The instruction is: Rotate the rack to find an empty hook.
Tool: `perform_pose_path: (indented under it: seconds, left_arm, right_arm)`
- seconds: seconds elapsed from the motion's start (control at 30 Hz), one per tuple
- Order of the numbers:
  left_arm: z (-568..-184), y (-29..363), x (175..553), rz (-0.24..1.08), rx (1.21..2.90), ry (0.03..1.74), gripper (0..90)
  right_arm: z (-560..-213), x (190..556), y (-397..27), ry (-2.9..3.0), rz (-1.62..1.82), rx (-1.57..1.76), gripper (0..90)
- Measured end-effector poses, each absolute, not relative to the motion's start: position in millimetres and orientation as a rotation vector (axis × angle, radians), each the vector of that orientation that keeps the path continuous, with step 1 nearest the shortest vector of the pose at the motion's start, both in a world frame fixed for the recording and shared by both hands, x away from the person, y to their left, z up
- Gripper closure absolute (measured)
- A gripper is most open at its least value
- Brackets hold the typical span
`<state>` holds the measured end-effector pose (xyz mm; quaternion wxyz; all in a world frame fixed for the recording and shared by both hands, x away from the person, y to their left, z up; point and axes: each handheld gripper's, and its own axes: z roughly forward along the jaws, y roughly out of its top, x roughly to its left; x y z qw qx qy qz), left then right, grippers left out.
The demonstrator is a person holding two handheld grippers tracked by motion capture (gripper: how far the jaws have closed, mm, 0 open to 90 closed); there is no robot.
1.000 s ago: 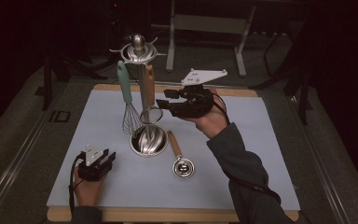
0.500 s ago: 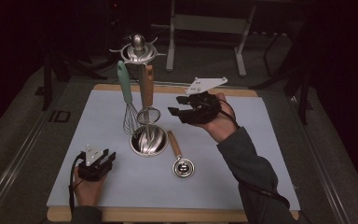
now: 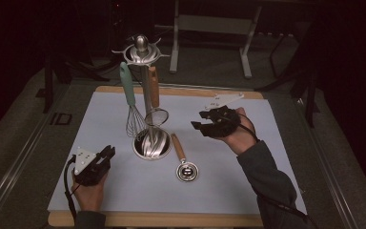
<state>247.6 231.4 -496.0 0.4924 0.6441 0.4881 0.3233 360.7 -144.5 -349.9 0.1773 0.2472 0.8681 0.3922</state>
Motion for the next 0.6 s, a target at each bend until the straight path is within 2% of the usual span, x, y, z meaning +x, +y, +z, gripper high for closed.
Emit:
perform_pose_path:
  seconds: [0.07,0.2,0.6]
  left_arm:
    - [-487.3,229.3,245.5,0.785,1.539,1.154,85.5]
    - [-450.7,226.0,241.7,0.802,1.411,1.071,89.8]
    - [-370.2,216.2,254.4,0.811,1.231,0.910,90.0]
  right_arm:
    - [-356.5,361.1,-150.0,2.462,1.118,0.731,52.8]
    - [-373.1,359.6,-155.7,2.474,1.107,0.782,52.0]
    - [-429.5,348.2,-181.8,2.496,1.042,0.911,51.4]
